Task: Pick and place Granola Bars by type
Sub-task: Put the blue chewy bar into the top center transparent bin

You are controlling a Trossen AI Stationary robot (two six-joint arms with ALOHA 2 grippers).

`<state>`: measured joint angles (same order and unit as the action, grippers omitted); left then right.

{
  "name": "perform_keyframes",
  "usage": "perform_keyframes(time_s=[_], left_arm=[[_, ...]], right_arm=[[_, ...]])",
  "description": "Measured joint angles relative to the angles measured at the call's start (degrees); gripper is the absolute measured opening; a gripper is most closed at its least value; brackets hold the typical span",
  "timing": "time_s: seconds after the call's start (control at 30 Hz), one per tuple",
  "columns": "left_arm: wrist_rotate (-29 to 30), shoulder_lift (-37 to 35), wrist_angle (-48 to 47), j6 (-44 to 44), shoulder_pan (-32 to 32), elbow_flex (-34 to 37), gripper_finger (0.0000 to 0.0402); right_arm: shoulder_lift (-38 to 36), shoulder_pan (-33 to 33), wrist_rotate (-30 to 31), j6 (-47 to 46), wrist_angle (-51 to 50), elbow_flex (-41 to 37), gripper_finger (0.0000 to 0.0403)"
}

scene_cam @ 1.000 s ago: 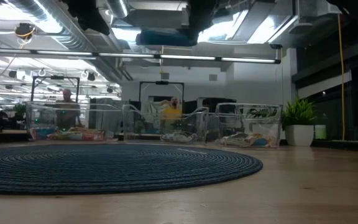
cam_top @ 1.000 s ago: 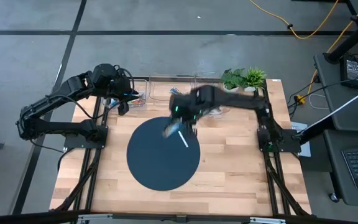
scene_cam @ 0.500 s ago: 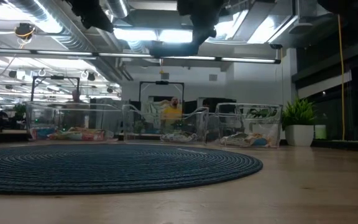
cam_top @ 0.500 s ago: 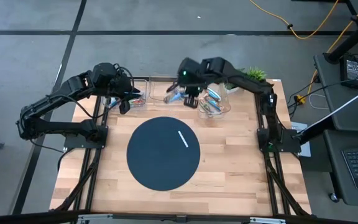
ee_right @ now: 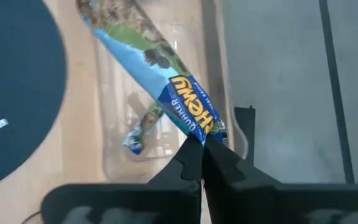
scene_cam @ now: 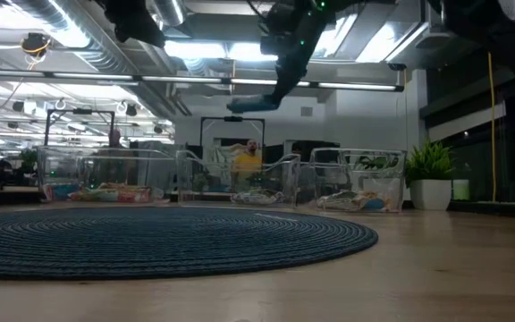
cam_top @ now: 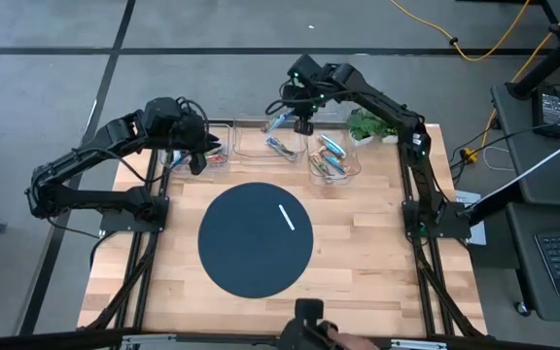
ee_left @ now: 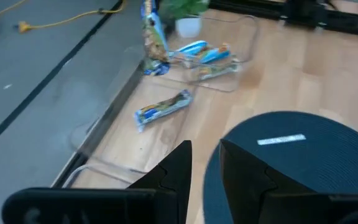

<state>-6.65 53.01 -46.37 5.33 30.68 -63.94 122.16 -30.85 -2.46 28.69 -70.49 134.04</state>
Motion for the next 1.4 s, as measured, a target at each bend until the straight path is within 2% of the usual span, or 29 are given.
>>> perform_keyframes(time_s=[0.2, 0.57, 0.87, 1.1, 1.4], left_arm=[[6.1, 0.0, 0.1, -4.8, 0.0, 0.0, 0.0075], [10.3, 0.0, 0.3, -10.5, 0.0, 0.0, 0.0075], [11.8, 0.0, 0.3, -11.6, 0.0, 0.0, 0.0075], [12.0, 1.5, 0.4, -11.6, 0.0, 0.0, 0.0075], [9.5, 4.2, 0.3, -10.2, 0.0, 0.0, 0.0075]], right_arm=[[2.6, -3.0, -3.4, 0.0, 1.5, 0.0, 0.0005], [11.0, -4.0, -6.8, -1.4, 3.0, -0.1, 0.0006], [14.4, -4.0, -8.1, -4.1, 3.2, 0.0, 0.0006], [16.2, -4.1, -5.8, -8.4, 3.6, 0.0, 0.0006], [16.6, -5.1, -4.7, -12.0, 3.8, -0.2, 0.0007]])
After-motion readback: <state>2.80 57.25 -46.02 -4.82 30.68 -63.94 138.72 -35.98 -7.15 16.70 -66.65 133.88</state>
